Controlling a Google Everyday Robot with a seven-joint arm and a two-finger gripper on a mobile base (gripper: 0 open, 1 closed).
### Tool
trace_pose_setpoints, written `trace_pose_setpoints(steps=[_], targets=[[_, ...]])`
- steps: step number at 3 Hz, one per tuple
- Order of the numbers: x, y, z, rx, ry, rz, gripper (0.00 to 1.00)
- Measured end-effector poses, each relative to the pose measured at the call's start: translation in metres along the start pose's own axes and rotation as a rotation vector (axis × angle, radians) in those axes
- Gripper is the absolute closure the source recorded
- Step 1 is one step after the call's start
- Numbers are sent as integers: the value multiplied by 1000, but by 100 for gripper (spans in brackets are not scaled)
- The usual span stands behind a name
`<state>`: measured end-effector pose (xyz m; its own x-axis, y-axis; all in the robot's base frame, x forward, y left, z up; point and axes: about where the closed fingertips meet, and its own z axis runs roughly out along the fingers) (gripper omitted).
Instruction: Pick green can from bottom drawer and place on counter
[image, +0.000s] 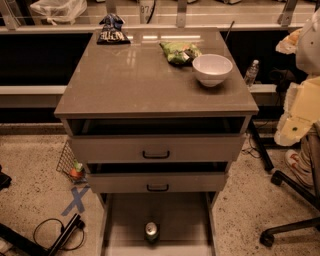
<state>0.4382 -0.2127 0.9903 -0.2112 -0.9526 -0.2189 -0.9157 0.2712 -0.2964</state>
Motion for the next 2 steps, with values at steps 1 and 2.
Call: trace_pose_setpoints(steps=[1,2], targets=[[0,0,0,0,0,0,0],[-5,3,-1,7,-39,-12,0]])
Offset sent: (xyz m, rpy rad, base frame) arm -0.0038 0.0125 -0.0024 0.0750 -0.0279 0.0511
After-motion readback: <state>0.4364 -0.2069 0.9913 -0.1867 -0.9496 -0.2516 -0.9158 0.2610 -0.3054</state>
